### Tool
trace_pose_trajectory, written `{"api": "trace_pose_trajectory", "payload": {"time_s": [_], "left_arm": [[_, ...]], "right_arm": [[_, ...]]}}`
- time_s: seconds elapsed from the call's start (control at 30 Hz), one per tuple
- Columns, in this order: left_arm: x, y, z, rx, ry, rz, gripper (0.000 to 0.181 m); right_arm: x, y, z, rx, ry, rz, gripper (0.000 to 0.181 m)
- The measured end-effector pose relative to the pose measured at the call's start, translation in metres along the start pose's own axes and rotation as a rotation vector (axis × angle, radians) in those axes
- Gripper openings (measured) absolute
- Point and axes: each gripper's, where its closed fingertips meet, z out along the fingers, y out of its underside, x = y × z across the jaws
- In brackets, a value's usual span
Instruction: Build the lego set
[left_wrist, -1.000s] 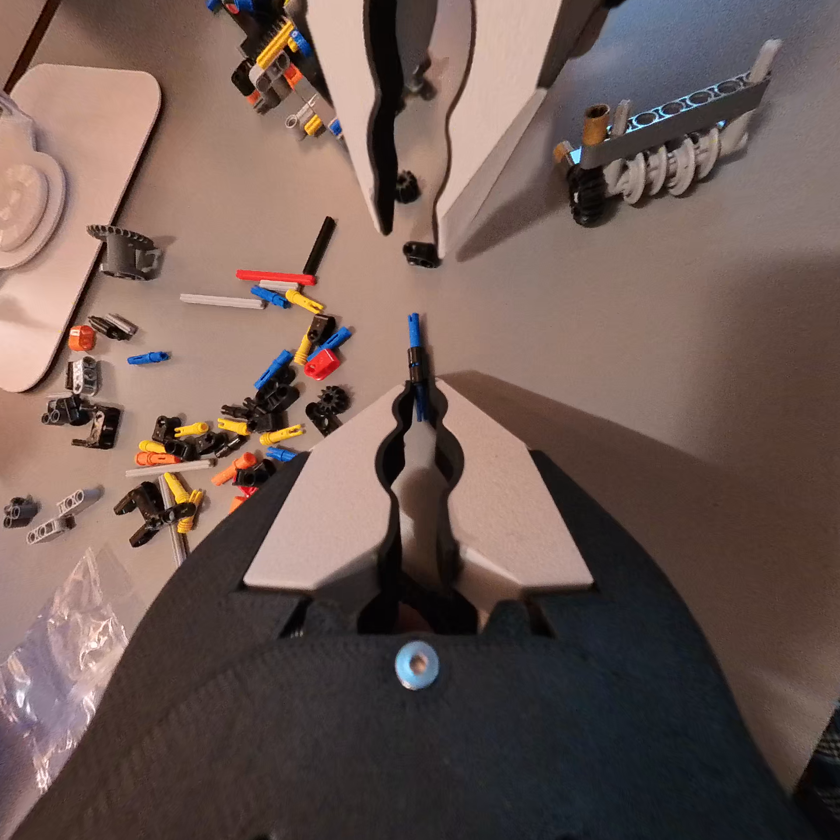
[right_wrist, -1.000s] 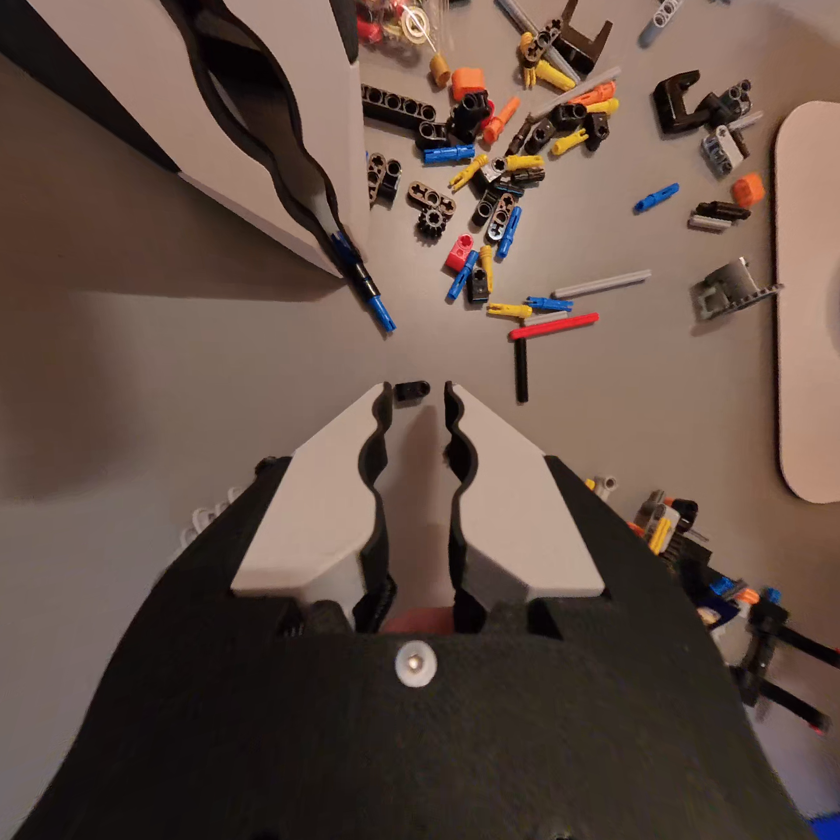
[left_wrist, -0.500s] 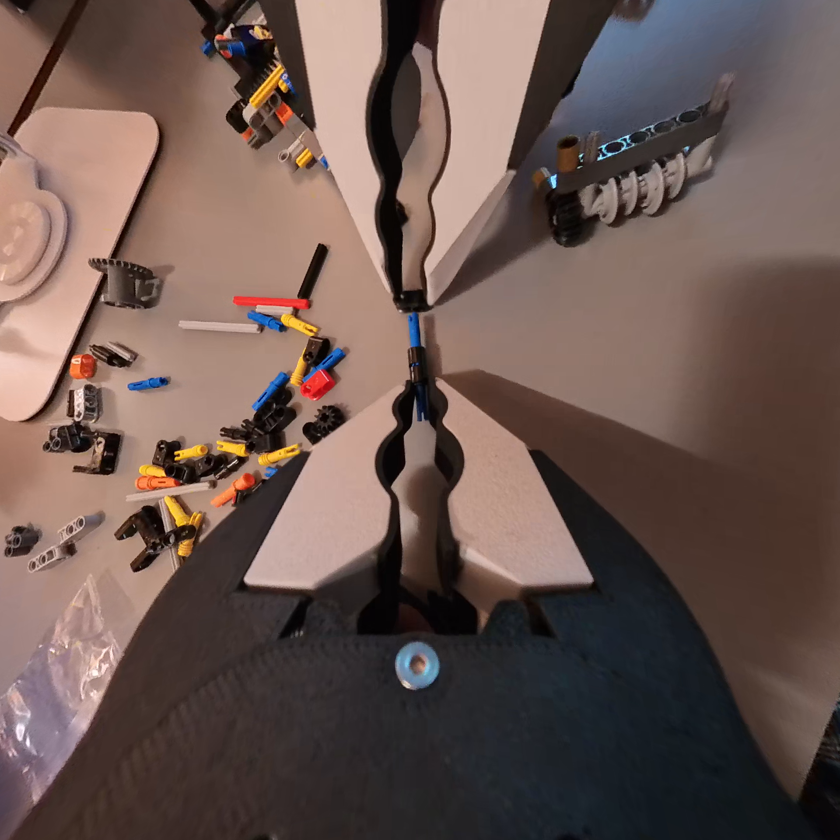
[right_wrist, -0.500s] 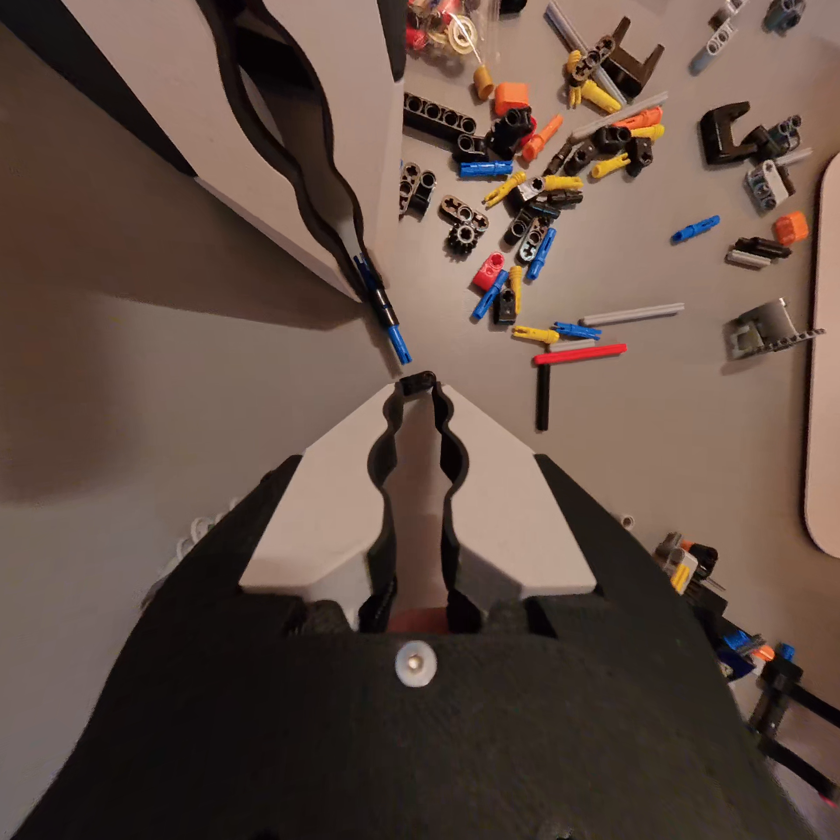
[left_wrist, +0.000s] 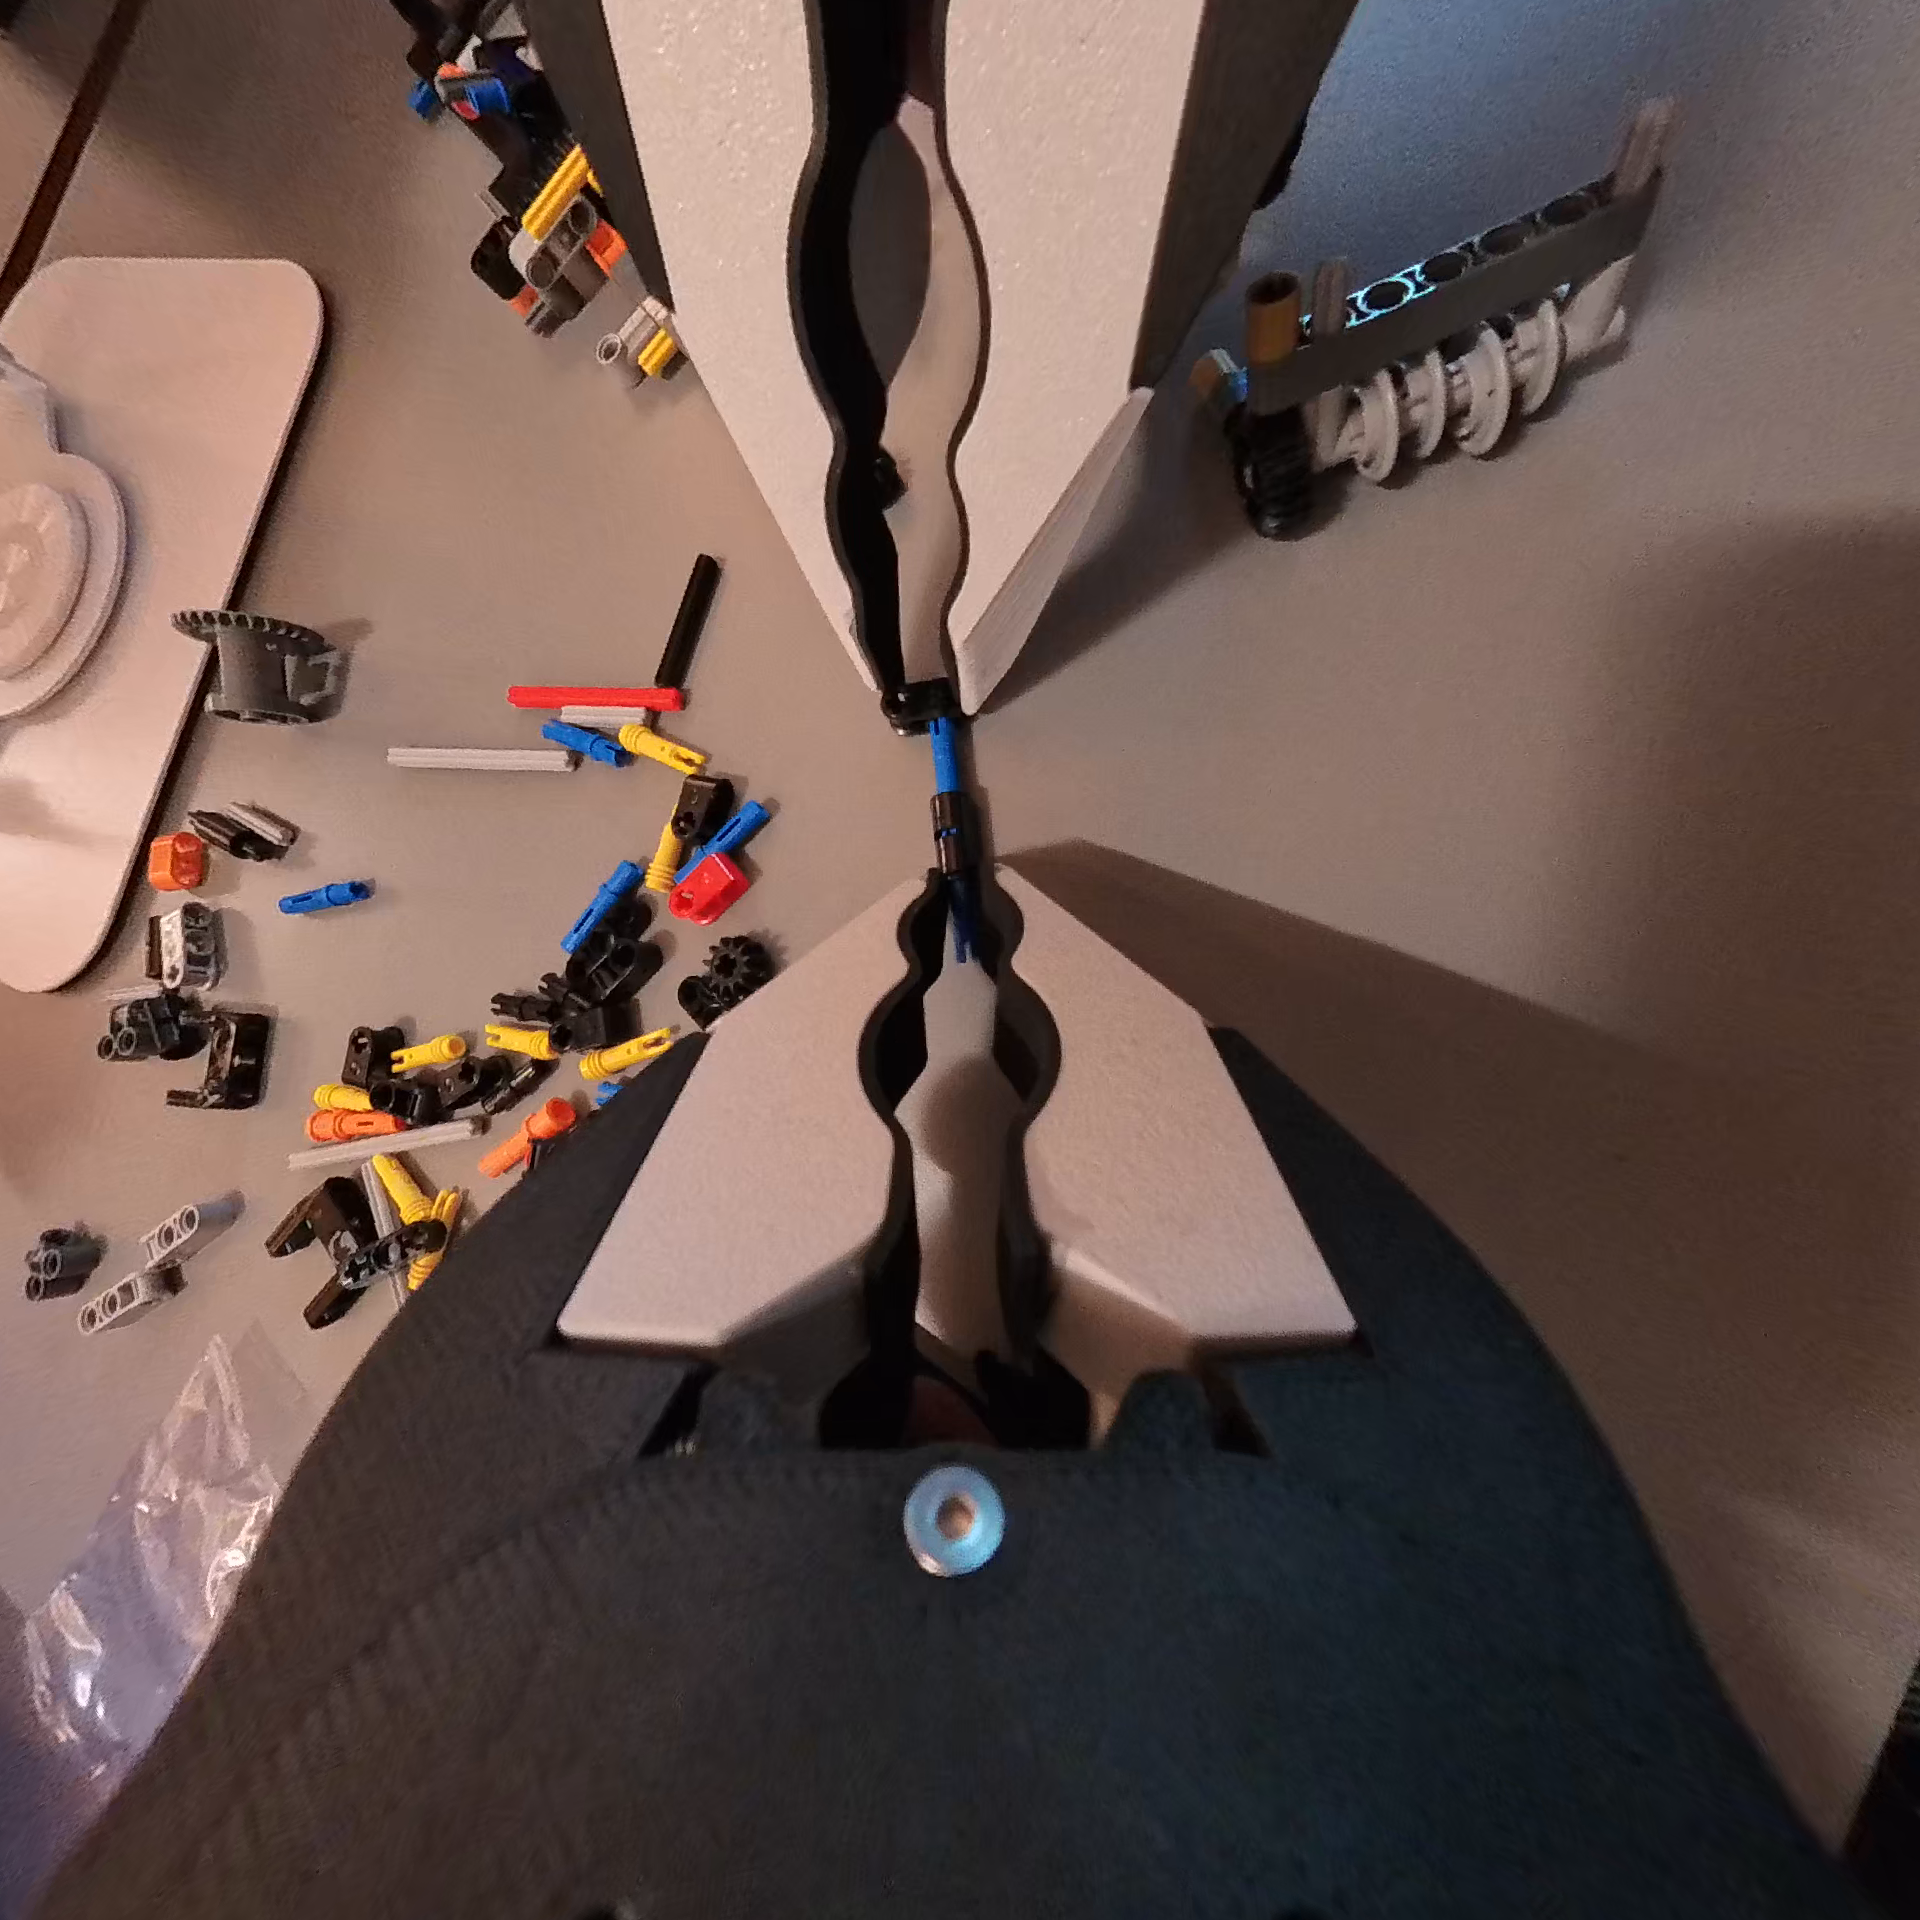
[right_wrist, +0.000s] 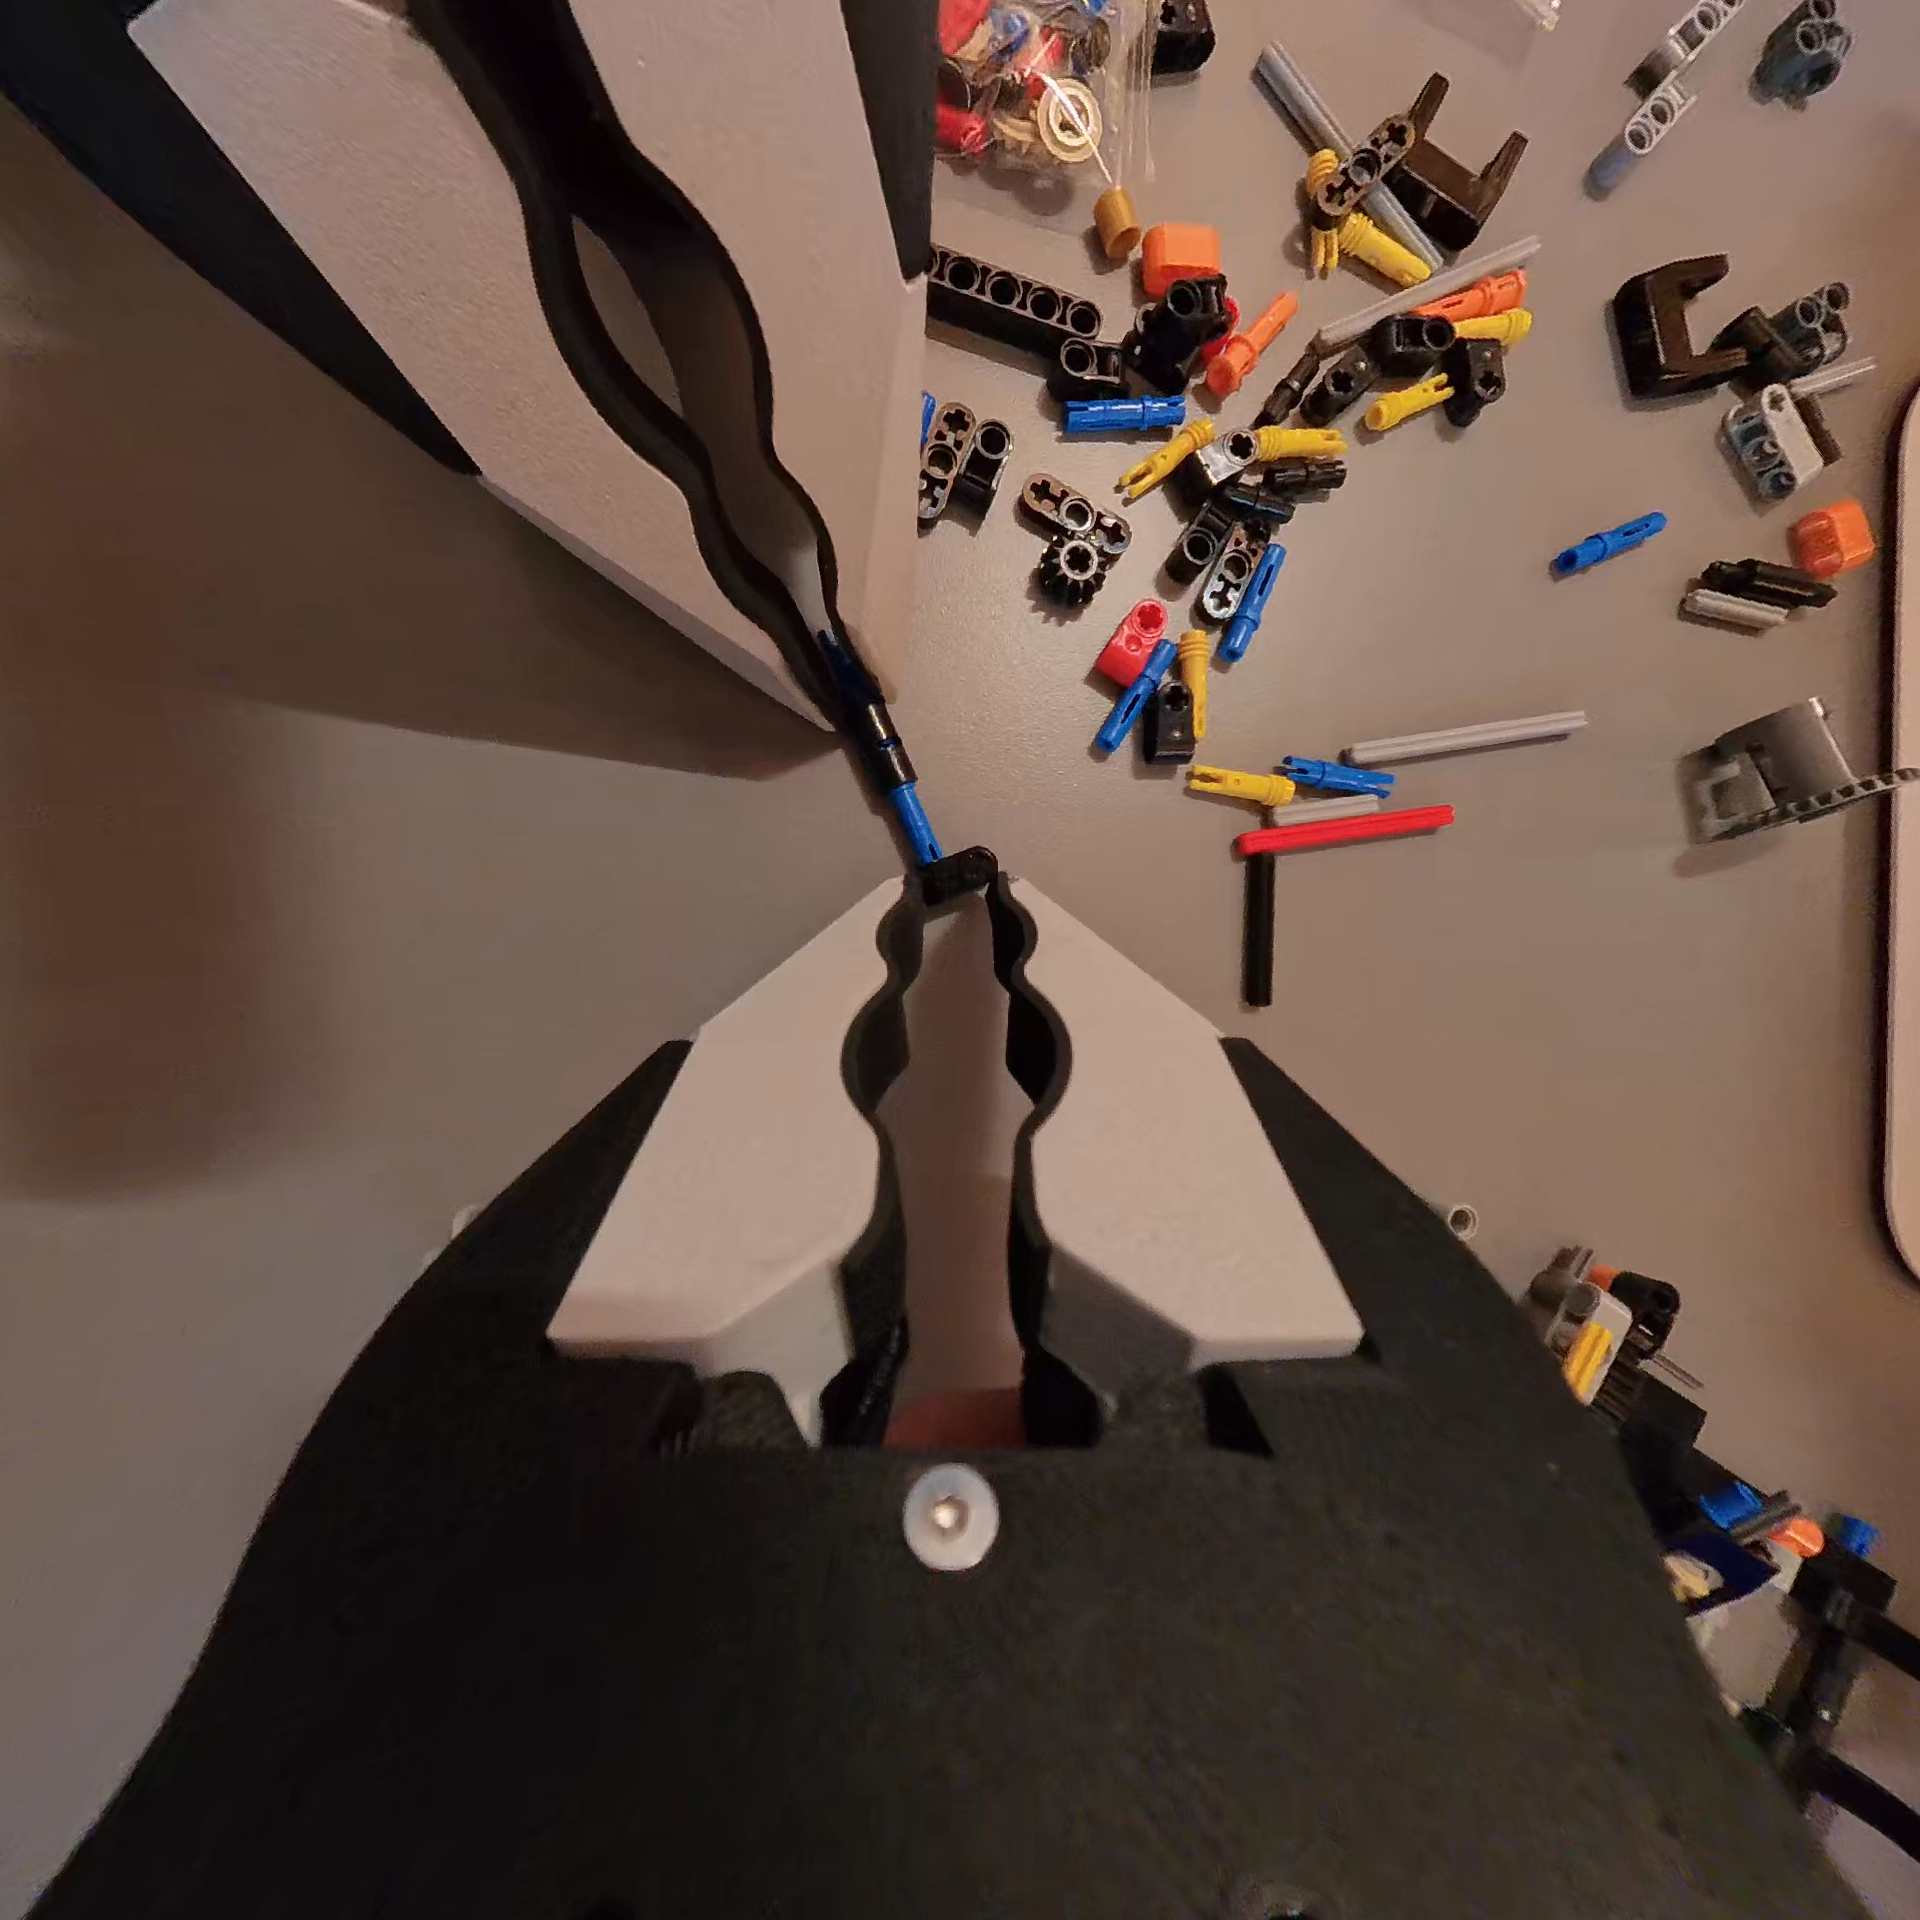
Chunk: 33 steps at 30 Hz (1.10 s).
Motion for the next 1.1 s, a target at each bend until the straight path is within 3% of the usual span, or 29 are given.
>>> {"api": "trace_pose_trajectory", "payload": {"time_s": [0.8,1.1], "left_arm": [[0.002,-0.003,0.002,-0.014,-0.023,0.02,0.002],[0.003,-0.004,0.002,-0.024,-0.025,0.02,0.002]], "right_arm": [[-0.001,0.004,-0.008,0.024,0.006,0.104,0.017],[-0.003,0.007,-0.003,-0.003,0.008,0.089,0.01]]}}
